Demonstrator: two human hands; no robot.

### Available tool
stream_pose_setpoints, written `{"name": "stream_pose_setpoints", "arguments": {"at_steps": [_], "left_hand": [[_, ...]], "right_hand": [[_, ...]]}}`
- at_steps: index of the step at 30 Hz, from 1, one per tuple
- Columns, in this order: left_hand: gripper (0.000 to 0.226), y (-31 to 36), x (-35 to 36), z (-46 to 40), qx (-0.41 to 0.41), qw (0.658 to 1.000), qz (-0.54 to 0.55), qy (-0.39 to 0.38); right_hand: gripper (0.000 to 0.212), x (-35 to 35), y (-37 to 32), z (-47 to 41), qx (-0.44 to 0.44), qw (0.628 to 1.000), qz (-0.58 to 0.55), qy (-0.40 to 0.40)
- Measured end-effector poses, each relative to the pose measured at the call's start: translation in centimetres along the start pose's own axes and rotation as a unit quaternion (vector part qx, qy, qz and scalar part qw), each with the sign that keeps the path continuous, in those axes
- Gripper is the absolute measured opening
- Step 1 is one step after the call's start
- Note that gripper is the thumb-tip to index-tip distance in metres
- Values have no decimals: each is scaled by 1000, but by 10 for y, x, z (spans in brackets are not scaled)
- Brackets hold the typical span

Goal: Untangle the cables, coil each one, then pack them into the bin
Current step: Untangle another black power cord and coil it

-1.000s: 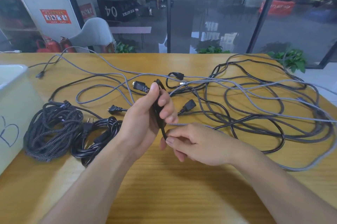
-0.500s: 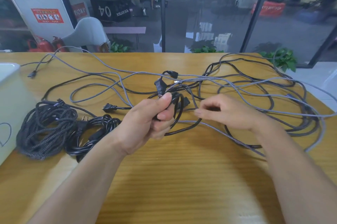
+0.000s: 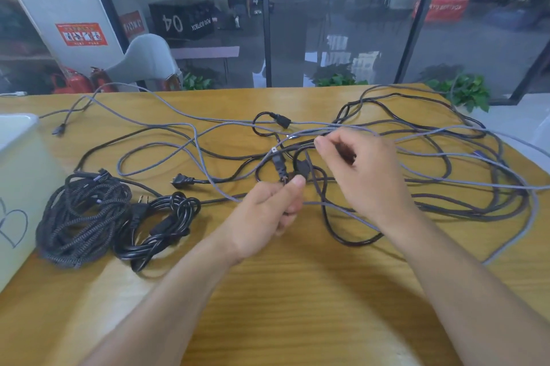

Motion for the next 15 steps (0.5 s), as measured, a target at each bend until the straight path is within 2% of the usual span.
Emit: {"name": "stream_pose_setpoints", "arguments": {"at_steps": [2, 4, 8, 11, 15], "left_hand": [[49, 0, -12, -2, 1, 999, 11, 53], [54, 0, -20, -3, 5, 996, 9, 84], [64, 1, -25, -3, 8, 992, 38, 124], [58, 5, -28, -1, 15, 988, 57, 141], [49, 7, -35, 0, 20, 984, 67, 165]], "right_hand": [[21, 8, -1, 2, 19, 999, -15, -43], [22, 14, -2, 4, 33, 997, -33, -68], [25, 23, -16, 14, -1, 995, -51, -88], [28, 31, -27, 21, 0, 986, -89, -142], [30, 27, -24, 21, 54, 958, -153, -236]]}}
Point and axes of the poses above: each hand's wrist, its own z-axis away from the middle knuckle, its own x-axis out of the palm, y = z × x, the point moved 8 cm from there along -z, towards the middle knuckle, and after that the axes turned 4 degrees about y, right-handed, at the moved point
